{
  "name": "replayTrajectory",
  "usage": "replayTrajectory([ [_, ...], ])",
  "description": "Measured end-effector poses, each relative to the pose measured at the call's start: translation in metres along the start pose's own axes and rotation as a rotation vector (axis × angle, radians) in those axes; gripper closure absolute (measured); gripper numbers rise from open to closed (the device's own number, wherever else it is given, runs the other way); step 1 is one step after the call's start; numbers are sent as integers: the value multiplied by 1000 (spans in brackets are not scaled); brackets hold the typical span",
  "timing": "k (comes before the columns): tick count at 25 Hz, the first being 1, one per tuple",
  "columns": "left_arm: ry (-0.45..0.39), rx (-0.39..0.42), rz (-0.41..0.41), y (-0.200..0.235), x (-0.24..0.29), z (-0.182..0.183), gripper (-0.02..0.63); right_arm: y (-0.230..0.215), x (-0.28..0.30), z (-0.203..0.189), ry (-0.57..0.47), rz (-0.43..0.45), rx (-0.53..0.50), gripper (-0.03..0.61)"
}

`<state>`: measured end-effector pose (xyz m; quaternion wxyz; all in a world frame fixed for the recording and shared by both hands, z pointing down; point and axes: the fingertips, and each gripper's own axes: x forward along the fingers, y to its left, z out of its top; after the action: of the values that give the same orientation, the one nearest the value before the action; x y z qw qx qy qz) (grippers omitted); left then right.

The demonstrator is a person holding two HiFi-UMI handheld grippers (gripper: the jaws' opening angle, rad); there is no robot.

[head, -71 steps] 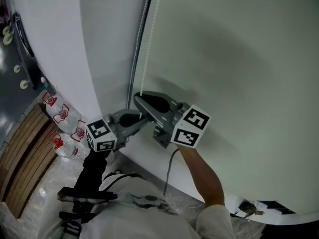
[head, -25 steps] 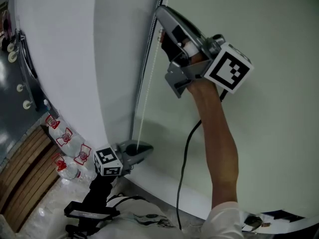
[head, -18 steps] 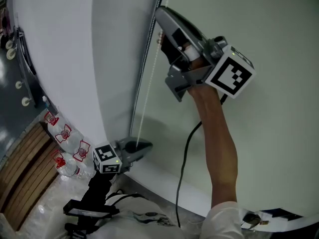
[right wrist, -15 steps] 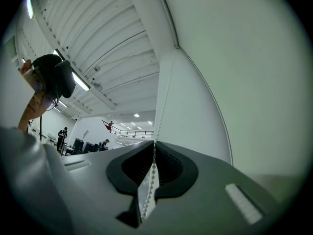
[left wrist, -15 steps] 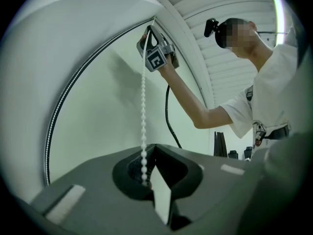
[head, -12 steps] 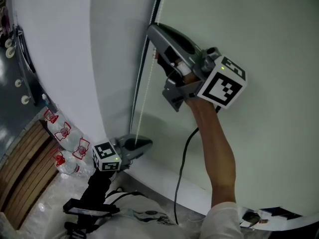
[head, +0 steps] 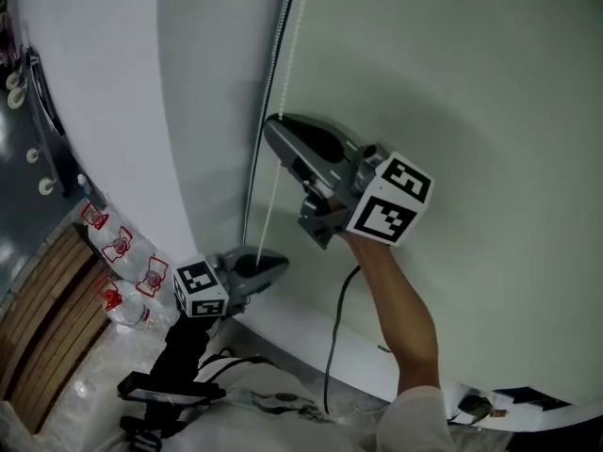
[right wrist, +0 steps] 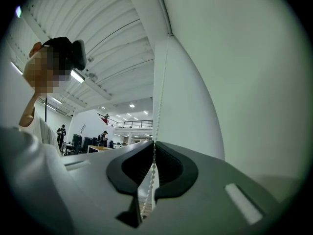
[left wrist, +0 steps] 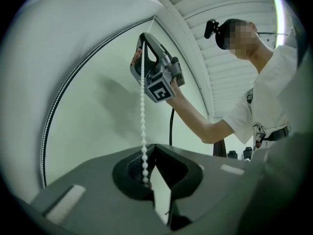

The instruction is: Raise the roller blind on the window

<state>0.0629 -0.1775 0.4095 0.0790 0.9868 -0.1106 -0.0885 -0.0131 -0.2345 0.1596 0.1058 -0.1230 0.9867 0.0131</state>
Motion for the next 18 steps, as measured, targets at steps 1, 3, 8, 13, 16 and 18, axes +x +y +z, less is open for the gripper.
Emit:
replayTrajectory([
  [1, 1, 1, -2, 0, 1, 1, 615, 1, -2, -5, 3, -2, 6, 565],
  [3, 3, 5, -5, 0, 1, 1, 615, 2, -6, -15, 17, -5, 12, 565],
  [8, -4, 8, 5, 2, -1, 2, 615, 4, -13, -47, 51, -12, 49, 565],
  [13, -3, 12, 7, 3, -2, 3, 615, 11, -18, -83, 97, -6, 83, 565],
  [16, 3, 12, 8, 4, -3, 1, 615, 15, -22, -104, 111, -4, 121, 565],
  [18, 5, 12, 10, 5, -4, 1, 615, 18, -25, -112, 115, -2, 134, 565],
])
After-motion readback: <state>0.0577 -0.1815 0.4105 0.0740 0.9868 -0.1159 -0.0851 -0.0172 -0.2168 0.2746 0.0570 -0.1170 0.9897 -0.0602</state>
